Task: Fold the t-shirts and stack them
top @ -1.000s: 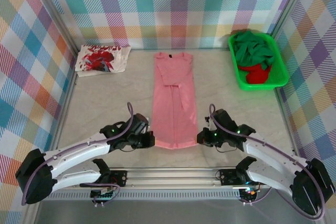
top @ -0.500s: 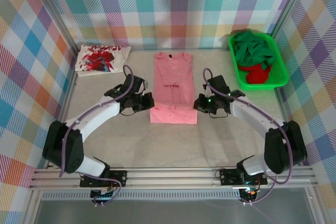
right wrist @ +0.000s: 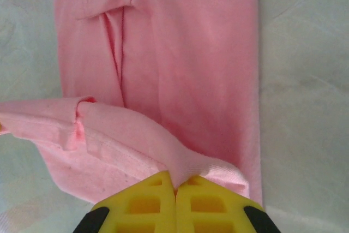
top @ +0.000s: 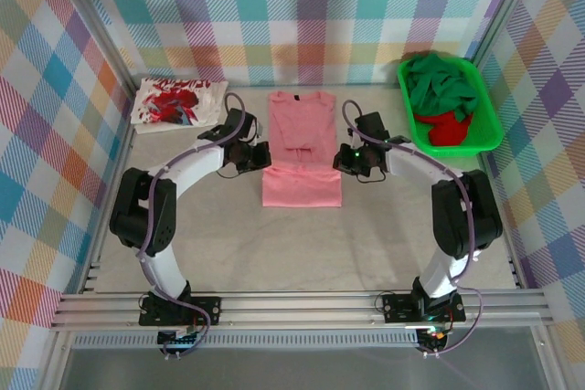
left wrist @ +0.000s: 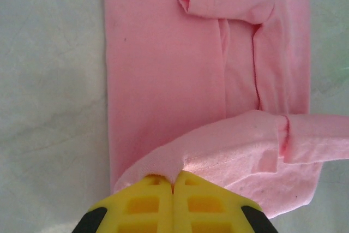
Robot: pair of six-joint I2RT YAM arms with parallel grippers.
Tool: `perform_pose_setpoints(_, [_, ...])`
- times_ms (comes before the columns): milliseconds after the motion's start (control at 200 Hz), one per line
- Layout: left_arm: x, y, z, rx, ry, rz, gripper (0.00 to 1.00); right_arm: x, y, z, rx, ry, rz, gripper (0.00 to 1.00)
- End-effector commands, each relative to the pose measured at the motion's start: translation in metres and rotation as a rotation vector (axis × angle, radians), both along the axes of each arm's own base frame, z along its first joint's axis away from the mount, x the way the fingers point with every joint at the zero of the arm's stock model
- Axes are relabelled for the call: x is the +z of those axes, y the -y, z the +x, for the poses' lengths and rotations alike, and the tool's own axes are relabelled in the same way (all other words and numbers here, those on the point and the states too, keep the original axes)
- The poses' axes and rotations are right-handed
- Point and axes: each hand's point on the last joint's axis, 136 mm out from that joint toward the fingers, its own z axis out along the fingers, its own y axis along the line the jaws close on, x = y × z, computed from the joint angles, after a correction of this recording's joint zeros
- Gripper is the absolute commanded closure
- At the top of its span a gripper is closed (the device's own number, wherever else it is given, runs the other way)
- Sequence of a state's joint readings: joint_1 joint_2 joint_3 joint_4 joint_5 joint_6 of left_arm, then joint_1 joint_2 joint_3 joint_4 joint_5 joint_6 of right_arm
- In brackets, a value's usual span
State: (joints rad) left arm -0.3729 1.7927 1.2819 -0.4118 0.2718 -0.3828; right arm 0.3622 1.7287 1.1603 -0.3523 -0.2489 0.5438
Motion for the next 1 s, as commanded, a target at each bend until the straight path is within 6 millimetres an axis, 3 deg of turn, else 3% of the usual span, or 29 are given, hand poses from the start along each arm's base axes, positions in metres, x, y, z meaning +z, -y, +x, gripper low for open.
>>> perform_pose_setpoints(0, [0.004,-0.001,0.015,-0.021,0.024,-0.004,1.0,0.01,-0.001,0.021,0.005,0.065,0.009,1.0])
perform_pose_setpoints(150, [0.003,0.0,0.032,-0.028,0.03,0.01,1.0,0.003,0.0,0.037,0.006,0.059,0.007,1.0])
perform_pose_setpoints(285, [-0.001,-0.007,0.065,-0.004,0.042,0.039,1.0,0.004,0.001,0.068,-0.008,0.071,0.022,1.0])
perform_pose_setpoints(315, [-0.002,-0.011,0.076,0.014,0.047,0.051,0.83,0.005,0.001,0.077,-0.013,0.063,0.023,0.95])
perform_pose_setpoints(345, [0.0,-0.015,0.089,0.031,0.053,0.064,0.65,0.005,0.005,0.087,-0.03,0.044,0.018,0.81])
perform_pose_setpoints(365, [0.002,-0.018,0.098,0.037,0.057,0.071,0.58,0.006,0.007,0.094,-0.041,0.034,0.02,0.72])
perform_pose_setpoints(445, [0.025,-0.027,0.127,0.07,0.105,0.085,0.57,0.024,0.016,0.119,-0.073,0.057,0.064,0.67])
perform_pose_setpoints(525, [0.053,-0.042,0.133,0.145,0.16,0.13,0.55,0.052,0.021,0.128,-0.056,0.121,0.051,0.66])
perform_pose_setpoints(620, [0.07,-0.045,0.113,0.166,0.182,0.121,0.52,0.074,0.026,0.112,-0.032,0.184,0.041,0.64])
perform_pose_setpoints(700, [0.066,-0.039,0.084,0.146,0.204,0.127,0.53,0.071,0.023,0.084,0.001,0.194,0.087,0.64])
perform_pose_setpoints(705, [0.057,-0.04,0.081,0.142,0.188,0.134,0.53,0.073,0.022,0.083,0.004,0.199,0.092,0.64])
perform_pose_setpoints(805, [0.043,-0.018,0.044,0.071,0.204,0.101,0.55,0.056,0.01,0.044,0.041,0.18,0.165,0.77])
perform_pose_setpoints(865, [0.029,-0.003,0.025,0.027,0.187,0.058,0.63,0.047,-0.003,0.022,0.081,0.159,0.221,0.83])
perform_pose_setpoints(905, [0.023,0.007,0.017,0.004,0.181,0.017,0.67,0.04,-0.009,0.011,0.097,0.136,0.241,0.91])
perform_pose_setpoints(995, [0.009,0.027,-0.001,-0.049,0.163,-0.039,0.73,0.027,-0.024,-0.007,0.128,0.094,0.284,0.99])
